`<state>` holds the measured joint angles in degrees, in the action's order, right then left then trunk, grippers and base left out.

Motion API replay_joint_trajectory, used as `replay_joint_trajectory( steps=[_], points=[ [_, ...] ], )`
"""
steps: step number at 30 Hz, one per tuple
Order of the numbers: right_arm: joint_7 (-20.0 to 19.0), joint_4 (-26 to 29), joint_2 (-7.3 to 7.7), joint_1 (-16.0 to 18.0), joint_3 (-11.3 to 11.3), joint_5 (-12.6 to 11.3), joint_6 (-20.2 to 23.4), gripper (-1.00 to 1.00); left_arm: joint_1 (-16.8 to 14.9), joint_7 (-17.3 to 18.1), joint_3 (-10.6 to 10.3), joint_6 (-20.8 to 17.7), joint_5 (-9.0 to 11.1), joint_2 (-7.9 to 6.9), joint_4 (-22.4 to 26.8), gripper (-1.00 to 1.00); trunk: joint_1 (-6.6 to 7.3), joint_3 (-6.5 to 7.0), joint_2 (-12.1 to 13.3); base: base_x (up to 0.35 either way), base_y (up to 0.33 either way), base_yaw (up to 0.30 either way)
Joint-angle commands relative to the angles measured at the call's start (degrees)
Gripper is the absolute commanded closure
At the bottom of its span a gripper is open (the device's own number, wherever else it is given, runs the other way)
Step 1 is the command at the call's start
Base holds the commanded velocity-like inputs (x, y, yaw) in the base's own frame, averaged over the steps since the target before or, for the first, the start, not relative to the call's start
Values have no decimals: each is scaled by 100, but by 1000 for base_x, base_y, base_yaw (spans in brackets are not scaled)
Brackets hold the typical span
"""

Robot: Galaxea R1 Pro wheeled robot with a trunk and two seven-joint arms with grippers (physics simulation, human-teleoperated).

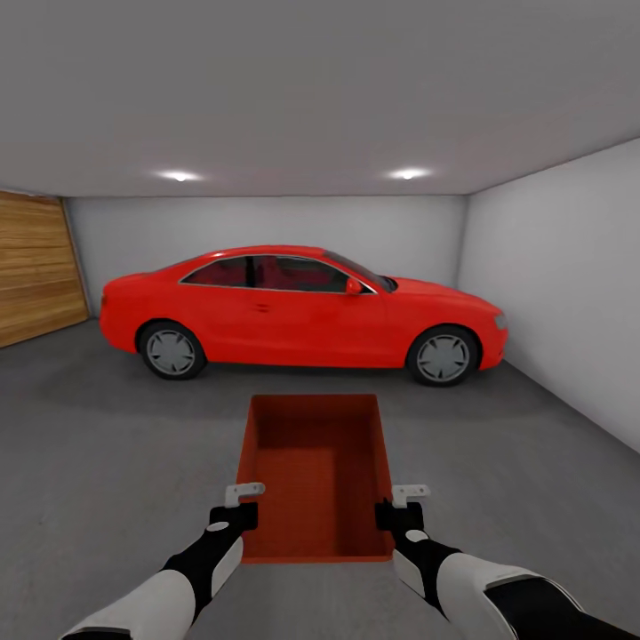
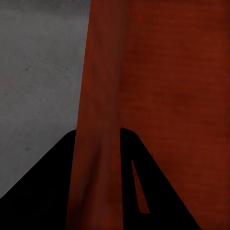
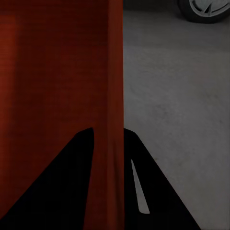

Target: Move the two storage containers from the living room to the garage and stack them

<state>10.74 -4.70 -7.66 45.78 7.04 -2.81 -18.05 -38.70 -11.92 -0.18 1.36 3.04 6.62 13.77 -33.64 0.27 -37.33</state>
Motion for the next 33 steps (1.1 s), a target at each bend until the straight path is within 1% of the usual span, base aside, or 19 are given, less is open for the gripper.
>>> replay_joint_trajectory(
  steps=[1, 6, 33],
  points=[
    [-63, 286, -6, 10, -229, 184, -6, 100, 3, -47, 2, 14, 30, -74, -15, 100, -5, -2, -3, 321, 0, -5],
    [-63, 286, -8, 10, -229, 180, -6, 100, 3, -47, 1, 14, 30, -74, -15, 100, -5, -2, -3, 321, 0, -175],
    [-63, 286, -4, 10, -229, 181, -6, 100, 3, -47, 9, 14, 34, -74, -22, 100, -5, -2, -3, 321, 0, -273]
  ],
)
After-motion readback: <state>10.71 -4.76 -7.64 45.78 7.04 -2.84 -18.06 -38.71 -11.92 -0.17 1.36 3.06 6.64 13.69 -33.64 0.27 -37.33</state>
